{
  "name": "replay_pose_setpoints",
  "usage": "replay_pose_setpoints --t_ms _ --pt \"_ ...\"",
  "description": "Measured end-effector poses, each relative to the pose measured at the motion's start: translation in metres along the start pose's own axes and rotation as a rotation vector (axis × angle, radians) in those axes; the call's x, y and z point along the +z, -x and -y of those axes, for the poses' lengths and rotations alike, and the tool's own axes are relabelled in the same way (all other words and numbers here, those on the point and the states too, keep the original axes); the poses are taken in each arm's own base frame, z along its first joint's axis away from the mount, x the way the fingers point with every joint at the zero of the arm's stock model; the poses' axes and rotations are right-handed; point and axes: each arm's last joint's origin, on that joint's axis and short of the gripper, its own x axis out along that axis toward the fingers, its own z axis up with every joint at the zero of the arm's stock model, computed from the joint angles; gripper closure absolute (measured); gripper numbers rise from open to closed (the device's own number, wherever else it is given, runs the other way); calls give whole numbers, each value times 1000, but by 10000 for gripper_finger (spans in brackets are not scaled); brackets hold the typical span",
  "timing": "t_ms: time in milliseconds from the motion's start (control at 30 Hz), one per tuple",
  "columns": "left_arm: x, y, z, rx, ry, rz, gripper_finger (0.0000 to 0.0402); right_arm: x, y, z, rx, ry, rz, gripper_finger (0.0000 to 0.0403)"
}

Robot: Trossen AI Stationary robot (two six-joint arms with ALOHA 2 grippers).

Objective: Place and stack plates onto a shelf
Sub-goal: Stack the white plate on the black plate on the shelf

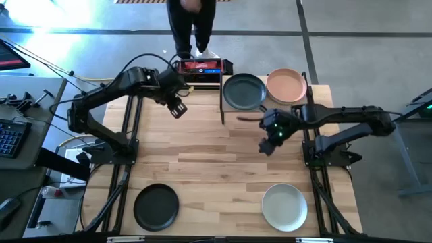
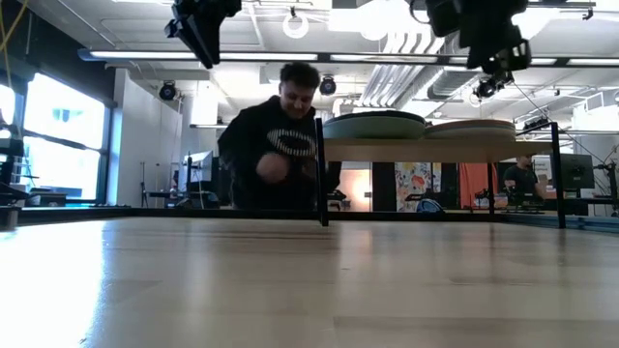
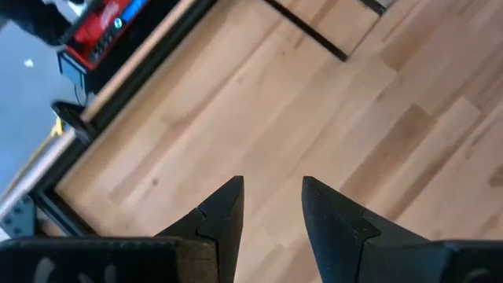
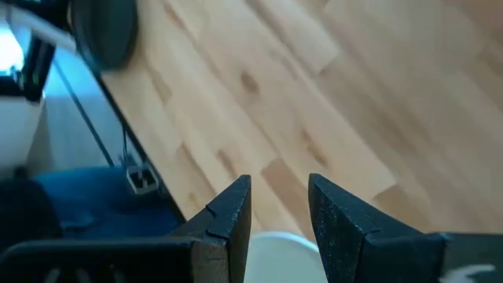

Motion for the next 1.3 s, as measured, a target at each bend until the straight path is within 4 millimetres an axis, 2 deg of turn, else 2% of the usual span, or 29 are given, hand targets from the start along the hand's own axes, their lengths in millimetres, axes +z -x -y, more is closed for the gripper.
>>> replay_pose_setpoints --t_ms 300,433,633,900,1100,1300 --pt "-15 7 26 -33 18 -41 284 -41 -10 -21 -30 158 -145 295" --pt "-21 11 38 -49 18 -50 284 -61 -16 -29 -103 268 -126 295" --pt "-31 16 54 -75 52 -59 284 -91 -39 -34 -132 437 -187 295" --pt "-43 24 74 -112 85 -62 284 -125 -75 -21 -230 571 -212 295" --pt "-53 29 86 -136 103 -66 284 -139 -91 -6 -295 636 -224 295" --pt "-63 35 97 -160 129 -72 284 -147 -106 4 -291 674 -236 295"
